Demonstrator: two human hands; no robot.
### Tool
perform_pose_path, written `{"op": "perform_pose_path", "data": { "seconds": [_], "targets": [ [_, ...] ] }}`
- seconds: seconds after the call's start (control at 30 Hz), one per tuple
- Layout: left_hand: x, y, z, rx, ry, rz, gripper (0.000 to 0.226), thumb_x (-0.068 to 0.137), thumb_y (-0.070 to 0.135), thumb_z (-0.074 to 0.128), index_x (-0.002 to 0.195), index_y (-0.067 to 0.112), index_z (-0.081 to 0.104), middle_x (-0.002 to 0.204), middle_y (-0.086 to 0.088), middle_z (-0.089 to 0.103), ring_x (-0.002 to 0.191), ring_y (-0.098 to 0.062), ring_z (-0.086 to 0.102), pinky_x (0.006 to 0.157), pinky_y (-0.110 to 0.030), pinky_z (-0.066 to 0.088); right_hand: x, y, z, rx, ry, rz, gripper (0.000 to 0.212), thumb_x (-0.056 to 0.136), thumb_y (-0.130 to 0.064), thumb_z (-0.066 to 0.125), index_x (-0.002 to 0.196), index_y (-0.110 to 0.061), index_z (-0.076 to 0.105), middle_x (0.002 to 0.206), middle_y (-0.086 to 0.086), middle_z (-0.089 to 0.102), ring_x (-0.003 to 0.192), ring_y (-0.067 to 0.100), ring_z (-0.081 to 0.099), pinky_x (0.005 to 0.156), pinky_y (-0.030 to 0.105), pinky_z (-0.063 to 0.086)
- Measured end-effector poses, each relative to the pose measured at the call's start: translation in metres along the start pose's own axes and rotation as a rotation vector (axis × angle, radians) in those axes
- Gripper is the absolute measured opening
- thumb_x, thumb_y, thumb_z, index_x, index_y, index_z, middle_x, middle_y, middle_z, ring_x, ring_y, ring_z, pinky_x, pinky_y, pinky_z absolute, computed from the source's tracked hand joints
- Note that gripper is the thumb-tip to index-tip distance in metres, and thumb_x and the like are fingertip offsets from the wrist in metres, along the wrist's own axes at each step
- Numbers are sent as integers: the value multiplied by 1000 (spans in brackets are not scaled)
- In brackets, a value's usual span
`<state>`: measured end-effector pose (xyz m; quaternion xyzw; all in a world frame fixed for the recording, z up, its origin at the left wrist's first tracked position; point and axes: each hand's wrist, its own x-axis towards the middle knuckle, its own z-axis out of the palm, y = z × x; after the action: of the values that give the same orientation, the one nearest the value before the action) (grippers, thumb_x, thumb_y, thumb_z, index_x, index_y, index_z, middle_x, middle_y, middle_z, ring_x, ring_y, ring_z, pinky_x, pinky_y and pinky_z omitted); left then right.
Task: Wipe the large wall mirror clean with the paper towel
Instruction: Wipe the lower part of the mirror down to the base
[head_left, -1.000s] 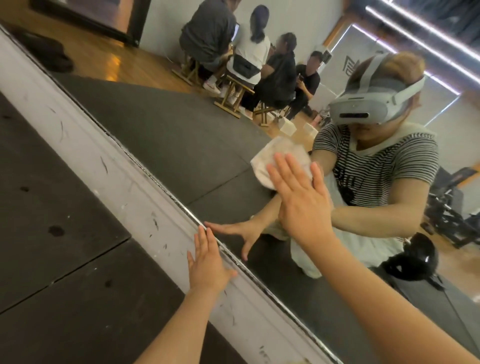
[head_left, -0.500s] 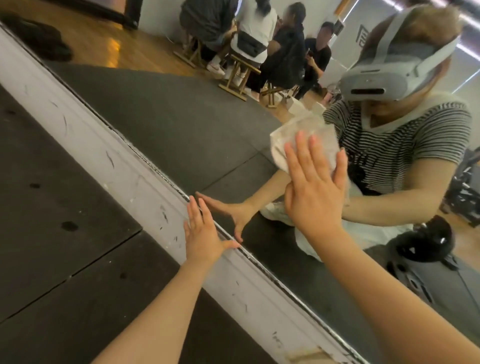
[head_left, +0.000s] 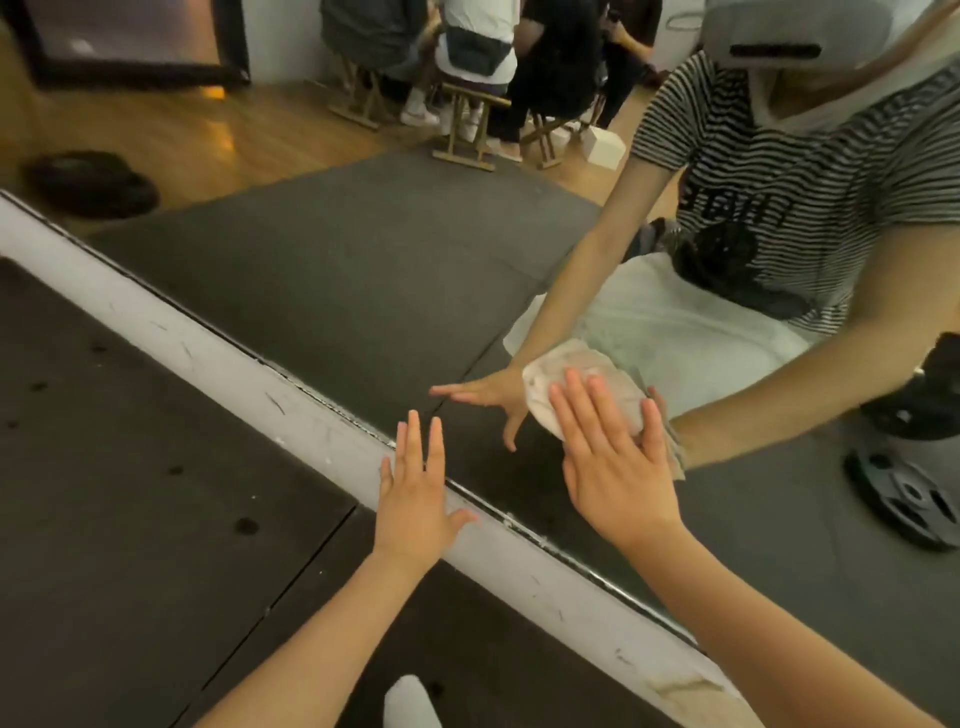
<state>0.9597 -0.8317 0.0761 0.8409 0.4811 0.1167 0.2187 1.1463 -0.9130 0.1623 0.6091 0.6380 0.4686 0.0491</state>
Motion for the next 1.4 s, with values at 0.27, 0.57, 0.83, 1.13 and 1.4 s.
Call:
{"op": "perform_pose_path", "data": {
  "seconds": [0.27,0.57,0.83,1.13,1.4],
  "targets": [
    [11,-5,6,228,-39,100,112,87,61,56,138,18,-34,146,-7,-42,138,-26,-32,118,-46,-5,2,-3,4,30,61,40,69,92,-23,34,155,-11,9,162,5,0,149,22,3,118,47,-11],
    [5,-7,-20,351,-92,94,101,93,46,58,147,22,-24,148,-2,-37,143,-24,-25,110,-40,-12,3,-10,5,157,37,79,71,90,-29,37,155,-11,12,162,6,8,150,20,7,118,44,-12],
    [-6,-4,-50,385,-67,55,98,94,43,57,150,21,-20,147,-3,-38,137,-19,-32,119,-42,-5,3,-10,10,267,14,66,68,92,-24,24,156,-10,5,162,7,7,148,22,15,119,44,-10],
    [10,-10,-69,436,-48,116,97,96,42,54,150,16,-22,143,-3,-42,134,-19,-36,118,-43,-7,-11,-37,25,227,-55,88,70,90,-18,25,156,-10,4,162,6,9,149,20,8,118,44,-13],
    [32,-7,-73,304,48,170,100,94,38,57,150,13,-23,140,-4,-46,134,-19,-36,116,-40,-10,-65,-89,55,350,-330,-41,100,66,-5,69,151,-12,17,161,4,5,149,19,0,119,41,-13]
  ]
}}
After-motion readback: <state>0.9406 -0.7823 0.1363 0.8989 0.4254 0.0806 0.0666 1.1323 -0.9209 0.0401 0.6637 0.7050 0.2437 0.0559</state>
